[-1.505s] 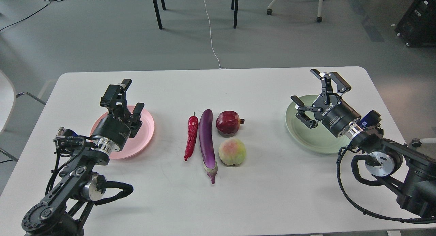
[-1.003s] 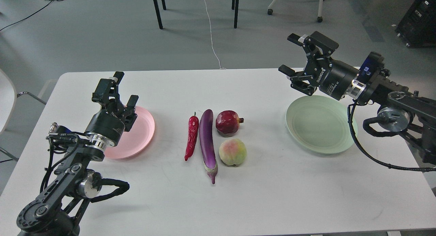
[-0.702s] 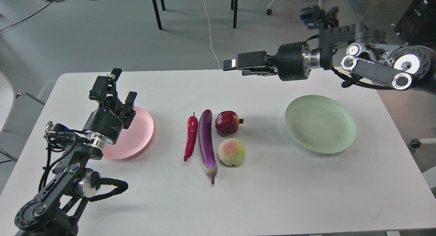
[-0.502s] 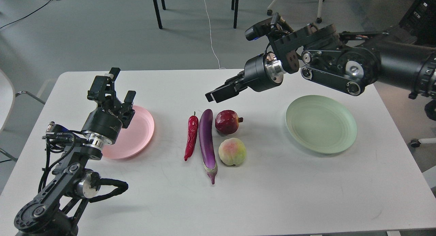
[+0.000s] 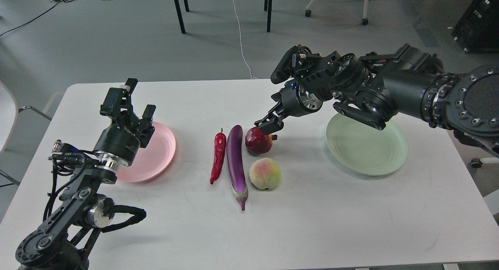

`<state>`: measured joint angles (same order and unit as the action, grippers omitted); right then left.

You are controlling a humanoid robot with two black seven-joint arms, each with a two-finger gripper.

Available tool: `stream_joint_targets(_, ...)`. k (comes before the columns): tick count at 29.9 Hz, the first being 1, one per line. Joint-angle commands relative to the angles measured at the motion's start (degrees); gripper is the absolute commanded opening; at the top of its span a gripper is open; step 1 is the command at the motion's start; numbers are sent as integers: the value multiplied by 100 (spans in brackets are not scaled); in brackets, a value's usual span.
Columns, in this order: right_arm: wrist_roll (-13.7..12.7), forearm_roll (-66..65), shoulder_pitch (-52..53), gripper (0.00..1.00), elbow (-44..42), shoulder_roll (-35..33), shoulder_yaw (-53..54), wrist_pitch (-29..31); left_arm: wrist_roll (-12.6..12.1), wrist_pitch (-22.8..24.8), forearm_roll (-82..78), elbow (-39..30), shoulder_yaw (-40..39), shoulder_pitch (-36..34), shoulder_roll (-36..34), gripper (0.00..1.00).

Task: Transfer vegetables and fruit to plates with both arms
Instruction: 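Close the right gripper around the red pomegranate and lift it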

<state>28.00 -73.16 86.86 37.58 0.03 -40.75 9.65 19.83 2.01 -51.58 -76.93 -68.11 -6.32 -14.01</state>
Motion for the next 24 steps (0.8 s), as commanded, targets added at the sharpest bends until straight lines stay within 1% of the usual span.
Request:
stream_joint_targets(1, 0, 30, -38, 98, 39, -3, 15, -7, -6, 1, -1, -6, 0, 0, 3, 100)
stream_joint_targets(13, 0, 74, -328, 98, 83, -3, 76, -42, 3, 1, -10, -23, -9, 8, -14, 100)
stream_joint_targets(24, 0, 74, -671, 98, -31, -3, 76, -675, 3, 1, -1, -32, -9, 17, -32, 100)
